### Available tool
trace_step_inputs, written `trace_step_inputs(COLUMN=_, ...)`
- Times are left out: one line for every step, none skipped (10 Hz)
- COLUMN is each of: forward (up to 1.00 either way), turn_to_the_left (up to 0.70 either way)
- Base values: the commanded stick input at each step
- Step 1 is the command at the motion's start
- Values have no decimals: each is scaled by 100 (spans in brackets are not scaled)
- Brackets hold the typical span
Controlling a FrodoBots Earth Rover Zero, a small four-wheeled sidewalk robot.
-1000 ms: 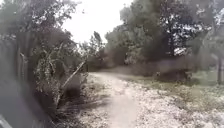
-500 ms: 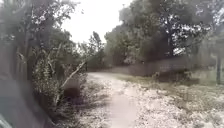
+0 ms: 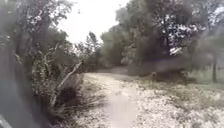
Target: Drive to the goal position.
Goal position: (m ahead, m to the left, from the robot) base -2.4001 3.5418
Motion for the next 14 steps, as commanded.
trace_step_inputs(forward=0, turn_to_the_left=-70)
trace_step_inputs(forward=0, turn_to_the_left=-70)
trace_step_inputs(forward=0, turn_to_the_left=-70)
trace_step_inputs(forward=0, turn_to_the_left=-70)
trace_step_inputs(forward=0, turn_to_the_left=-70)
trace_step_inputs(forward=0, turn_to_the_left=-70)
trace_step_inputs(forward=0, turn_to_the_left=-70)
trace_step_inputs(forward=0, turn_to_the_left=-70)
trace_step_inputs(forward=0, turn_to_the_left=-70)
trace_step_inputs(forward=0, turn_to_the_left=-70)
trace_step_inputs(forward=0, turn_to_the_left=-70)
trace_step_inputs(forward=0, turn_to_the_left=-70)
trace_step_inputs(forward=0, turn_to_the_left=-70)
trace_step_inputs(forward=0, turn_to_the_left=-70)
